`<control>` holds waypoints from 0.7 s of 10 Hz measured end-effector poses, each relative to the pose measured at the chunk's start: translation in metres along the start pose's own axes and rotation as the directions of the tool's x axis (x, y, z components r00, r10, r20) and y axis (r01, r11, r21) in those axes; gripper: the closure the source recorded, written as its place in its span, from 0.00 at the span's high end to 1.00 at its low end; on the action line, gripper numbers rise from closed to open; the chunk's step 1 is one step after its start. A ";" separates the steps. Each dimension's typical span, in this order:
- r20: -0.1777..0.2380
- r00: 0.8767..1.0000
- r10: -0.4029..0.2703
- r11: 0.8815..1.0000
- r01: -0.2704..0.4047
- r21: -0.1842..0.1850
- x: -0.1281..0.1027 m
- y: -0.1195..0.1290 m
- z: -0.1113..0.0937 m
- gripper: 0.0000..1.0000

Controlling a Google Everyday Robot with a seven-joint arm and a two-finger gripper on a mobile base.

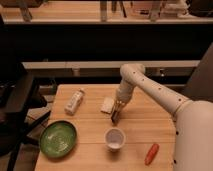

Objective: Place the eraser on the white sponge

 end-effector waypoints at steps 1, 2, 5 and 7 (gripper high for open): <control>0.003 1.000 -0.003 1.000 0.003 0.001 0.000 -0.001 0.000 0.00; 0.001 1.000 -0.004 1.000 0.004 -0.001 0.000 -0.001 0.000 0.00; -0.033 0.999 -0.026 1.000 0.026 0.004 0.001 -0.019 -0.010 0.00; -0.057 0.998 -0.025 1.000 0.025 0.004 0.006 -0.020 -0.019 0.00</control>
